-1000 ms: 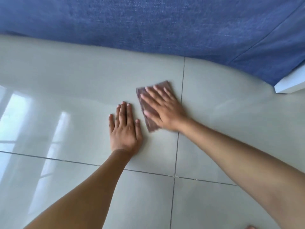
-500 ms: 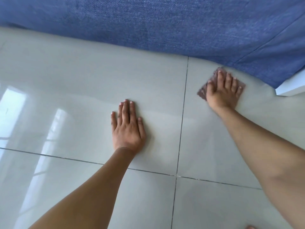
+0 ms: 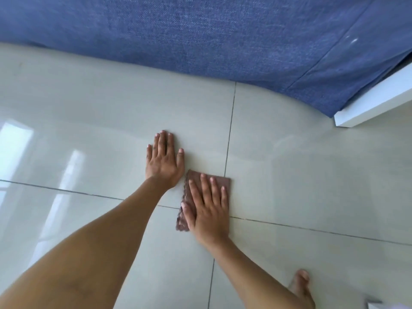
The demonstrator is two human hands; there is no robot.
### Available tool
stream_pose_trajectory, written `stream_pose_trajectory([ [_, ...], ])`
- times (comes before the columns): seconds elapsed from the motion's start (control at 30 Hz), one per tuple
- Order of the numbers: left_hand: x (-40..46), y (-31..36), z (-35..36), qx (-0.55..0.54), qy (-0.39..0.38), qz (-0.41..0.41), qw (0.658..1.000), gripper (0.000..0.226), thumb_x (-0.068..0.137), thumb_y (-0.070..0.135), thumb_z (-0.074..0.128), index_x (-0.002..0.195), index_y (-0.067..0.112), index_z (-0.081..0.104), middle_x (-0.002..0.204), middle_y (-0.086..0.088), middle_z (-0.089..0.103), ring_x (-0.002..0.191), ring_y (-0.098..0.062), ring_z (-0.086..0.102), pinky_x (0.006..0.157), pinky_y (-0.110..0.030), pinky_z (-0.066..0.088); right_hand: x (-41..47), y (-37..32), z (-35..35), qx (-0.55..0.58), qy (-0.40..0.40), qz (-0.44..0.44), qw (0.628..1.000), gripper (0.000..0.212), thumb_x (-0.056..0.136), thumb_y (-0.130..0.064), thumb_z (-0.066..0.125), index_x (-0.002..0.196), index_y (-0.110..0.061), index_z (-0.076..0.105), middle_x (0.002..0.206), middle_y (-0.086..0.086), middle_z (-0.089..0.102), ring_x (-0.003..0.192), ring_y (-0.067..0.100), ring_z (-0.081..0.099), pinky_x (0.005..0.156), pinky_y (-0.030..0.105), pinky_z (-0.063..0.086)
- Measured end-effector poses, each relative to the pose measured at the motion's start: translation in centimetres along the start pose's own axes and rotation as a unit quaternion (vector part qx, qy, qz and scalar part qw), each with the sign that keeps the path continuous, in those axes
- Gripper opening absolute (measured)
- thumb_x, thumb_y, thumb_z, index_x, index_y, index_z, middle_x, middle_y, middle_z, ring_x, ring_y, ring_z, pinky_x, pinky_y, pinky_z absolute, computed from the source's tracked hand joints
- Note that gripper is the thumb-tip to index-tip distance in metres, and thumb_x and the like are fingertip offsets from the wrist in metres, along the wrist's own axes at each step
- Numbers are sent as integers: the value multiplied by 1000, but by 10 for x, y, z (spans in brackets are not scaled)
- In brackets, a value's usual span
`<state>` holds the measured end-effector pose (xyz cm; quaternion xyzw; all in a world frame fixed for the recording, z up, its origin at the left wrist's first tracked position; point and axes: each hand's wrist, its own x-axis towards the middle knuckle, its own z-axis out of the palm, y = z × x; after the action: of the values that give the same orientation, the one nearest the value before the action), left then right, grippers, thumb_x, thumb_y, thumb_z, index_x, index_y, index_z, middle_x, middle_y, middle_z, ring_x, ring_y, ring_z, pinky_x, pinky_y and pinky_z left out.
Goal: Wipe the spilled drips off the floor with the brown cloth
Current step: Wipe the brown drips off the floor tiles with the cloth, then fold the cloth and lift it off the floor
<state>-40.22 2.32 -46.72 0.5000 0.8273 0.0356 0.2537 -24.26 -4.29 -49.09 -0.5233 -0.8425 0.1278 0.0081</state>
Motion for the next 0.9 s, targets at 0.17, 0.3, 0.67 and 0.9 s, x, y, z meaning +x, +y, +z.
stream_pose_trajectory([
  [0.17, -43, 19, -7, -3, -40, 112, 993, 59, 96, 42, 34, 150, 19, 28, 160, -2, 23, 149, -20, 18, 122, -34, 15, 2, 4, -27, 11, 31, 62, 998, 50, 97, -42, 28, 134, -21, 55, 142, 6, 54, 130, 30, 51, 107, 43, 29],
  [0.3, -69, 29, -4, 59, -73, 122, 988, 37, 91, 19, 43, 127, 16, 53, 137, -4, 47, 129, -25, 41, 104, -33, 37, 20, 26, -61, -22, -15, 135, 990, 44, 73, -17, 63, 117, -13, 66, 106, 5, 70, 100, 31, 63, 84, 38, 48],
  [0.67, -115, 50, -62, 68, -141, 56, 986, 39, 84, 7, 48, 123, 8, 52, 121, -10, 60, 117, -26, 54, 87, -33, 50, 6, 26, -129, 81, -86, 92, 989, 26, 85, -19, 51, 103, -22, 70, 109, -2, 70, 110, 23, 57, 92, 31, 41],
  [0.9, -159, 62, -118, 113, -96, 85, 985, 37, 87, 19, 50, 121, 6, 59, 126, -13, 52, 122, -29, 46, 94, -35, 49, -19, -1, -201, 158, -75, 121, 977, 27, 80, -12, 48, 92, -21, 69, 98, -5, 74, 100, 20, 64, 94, 32, 40],
])
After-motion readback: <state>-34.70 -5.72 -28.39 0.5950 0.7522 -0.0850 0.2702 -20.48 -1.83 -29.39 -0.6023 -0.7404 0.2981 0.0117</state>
